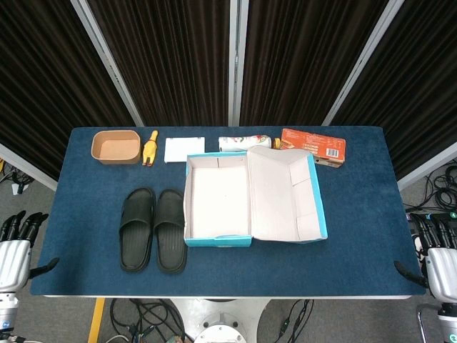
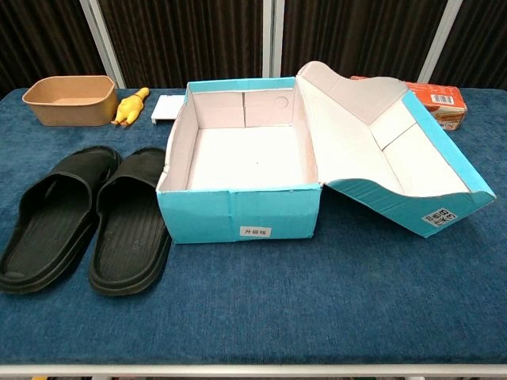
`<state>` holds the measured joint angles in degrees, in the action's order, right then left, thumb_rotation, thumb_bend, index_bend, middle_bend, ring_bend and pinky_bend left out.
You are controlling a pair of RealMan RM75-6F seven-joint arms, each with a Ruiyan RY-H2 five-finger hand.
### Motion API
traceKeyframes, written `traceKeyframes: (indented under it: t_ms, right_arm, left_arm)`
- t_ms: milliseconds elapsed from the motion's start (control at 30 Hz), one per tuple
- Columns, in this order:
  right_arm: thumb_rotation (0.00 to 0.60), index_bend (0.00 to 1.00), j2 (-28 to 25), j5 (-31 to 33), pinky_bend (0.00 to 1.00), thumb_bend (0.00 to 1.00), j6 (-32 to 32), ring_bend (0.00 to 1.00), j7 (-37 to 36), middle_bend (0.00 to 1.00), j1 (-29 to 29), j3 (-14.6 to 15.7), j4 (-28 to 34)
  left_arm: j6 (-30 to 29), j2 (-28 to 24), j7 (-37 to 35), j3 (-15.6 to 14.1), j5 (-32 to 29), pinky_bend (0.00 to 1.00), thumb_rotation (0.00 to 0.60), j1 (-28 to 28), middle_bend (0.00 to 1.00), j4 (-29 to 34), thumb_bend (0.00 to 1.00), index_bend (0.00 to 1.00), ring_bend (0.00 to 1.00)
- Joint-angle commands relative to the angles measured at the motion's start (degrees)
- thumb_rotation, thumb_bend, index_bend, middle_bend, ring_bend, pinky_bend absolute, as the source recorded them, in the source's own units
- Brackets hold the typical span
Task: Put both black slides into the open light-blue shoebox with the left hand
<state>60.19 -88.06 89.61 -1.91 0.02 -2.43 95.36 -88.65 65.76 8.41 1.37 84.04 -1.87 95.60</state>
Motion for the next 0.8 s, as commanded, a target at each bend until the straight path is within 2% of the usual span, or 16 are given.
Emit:
traceKeyframes:
  t_ms: [33, 267, 433, 600, 700, 800]
  right_arm:
    - [0.600, 0.00, 0.10, 0.08, 0.06, 0.06, -0.21, 0.00, 0.08, 0.11, 0.15, -0.12, 0.06]
    - [0.600, 0.00, 0.09, -0.10, 0.06, 0.06, -0.29, 0.00, -0.38, 0.11, 0.28, -0.27, -0.18]
    - [0.600, 0.00, -0.44, -1.17, 0.06, 0.06, 0.51, 0.00, -0.79, 0.11, 0.29, -0.38, -0.57]
    - [0.600, 0.00, -1.41, -2.43, 0.06, 0.06, 1.76, 0.00, -1.19, 0.11, 0.03, -0.38, -0.37]
    - [0.600, 0.00, -2.09, -2.44, 0.06, 0.06, 1.78, 0.00, -1.26, 0.11, 0.08, -0.50, -0.32]
    - [0.600, 0.00, -2.66, -3.20, 0.06, 0.06, 1.97, 0.00, -0.89, 0.11, 0.20, -0.45, 0.01]
  left_arm:
    - [0.48, 0.06, 0.13, 0.16, -0.21, 0.09, 0.600, -0.24, 0.13, -0.10, 0.00, 0.14, 0.04]
    - [1.14, -1.51, -0.11, 0.84, 0.43, 0.10, 0.600, -1.10, 0.13, 1.35, 0.00, 0.14, 0.04]
    - [4.40, -4.33, -2.41, 3.36, 1.40, 0.16, 0.600, -4.98, 0.13, 3.49, 0.00, 0.16, 0.05]
    - [11.41, -7.84, -3.64, 6.22, 0.71, 0.40, 0.600, -10.81, 0.14, 8.11, 0.00, 0.19, 0.18]
    - [18.31, -9.42, -5.76, 8.10, -1.33, 0.60, 0.600, -15.57, 0.19, 10.62, 0.00, 0.19, 0.35]
    - [25.02, -8.82, -5.66, 10.47, -5.13, 0.68, 0.600, -20.82, 0.21, 11.51, 0.00, 0.21, 0.49]
